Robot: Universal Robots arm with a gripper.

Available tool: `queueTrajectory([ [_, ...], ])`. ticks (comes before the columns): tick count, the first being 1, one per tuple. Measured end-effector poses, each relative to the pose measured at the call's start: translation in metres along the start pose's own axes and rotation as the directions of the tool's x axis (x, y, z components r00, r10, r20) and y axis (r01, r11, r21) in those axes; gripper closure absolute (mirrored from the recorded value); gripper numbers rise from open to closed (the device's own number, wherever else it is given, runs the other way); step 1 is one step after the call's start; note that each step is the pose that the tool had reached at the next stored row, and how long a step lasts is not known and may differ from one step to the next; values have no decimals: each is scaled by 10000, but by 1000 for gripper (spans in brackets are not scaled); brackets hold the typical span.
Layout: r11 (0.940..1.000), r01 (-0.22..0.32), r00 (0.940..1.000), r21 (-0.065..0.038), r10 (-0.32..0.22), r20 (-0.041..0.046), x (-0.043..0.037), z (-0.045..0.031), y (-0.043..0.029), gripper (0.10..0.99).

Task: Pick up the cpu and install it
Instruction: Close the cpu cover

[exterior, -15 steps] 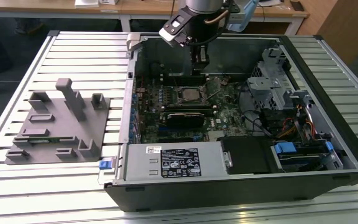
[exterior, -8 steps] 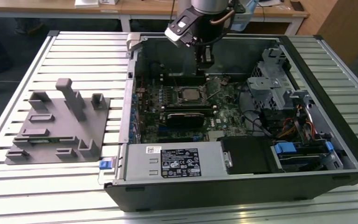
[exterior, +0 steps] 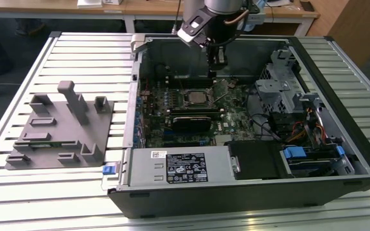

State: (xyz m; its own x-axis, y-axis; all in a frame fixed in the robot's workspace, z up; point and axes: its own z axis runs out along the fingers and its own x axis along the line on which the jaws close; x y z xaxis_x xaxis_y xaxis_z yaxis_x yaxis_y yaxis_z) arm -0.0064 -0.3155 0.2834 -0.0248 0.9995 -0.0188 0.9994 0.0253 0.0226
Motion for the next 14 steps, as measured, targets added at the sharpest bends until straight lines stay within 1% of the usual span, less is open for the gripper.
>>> queueTrajectory([
  [4, 10000, 0, 10000, 7, 0, -1, 50, 22, 84, 980],
  [14, 10000, 1, 10000, 12, -1, 1, 57, 61, 169, 980],
])
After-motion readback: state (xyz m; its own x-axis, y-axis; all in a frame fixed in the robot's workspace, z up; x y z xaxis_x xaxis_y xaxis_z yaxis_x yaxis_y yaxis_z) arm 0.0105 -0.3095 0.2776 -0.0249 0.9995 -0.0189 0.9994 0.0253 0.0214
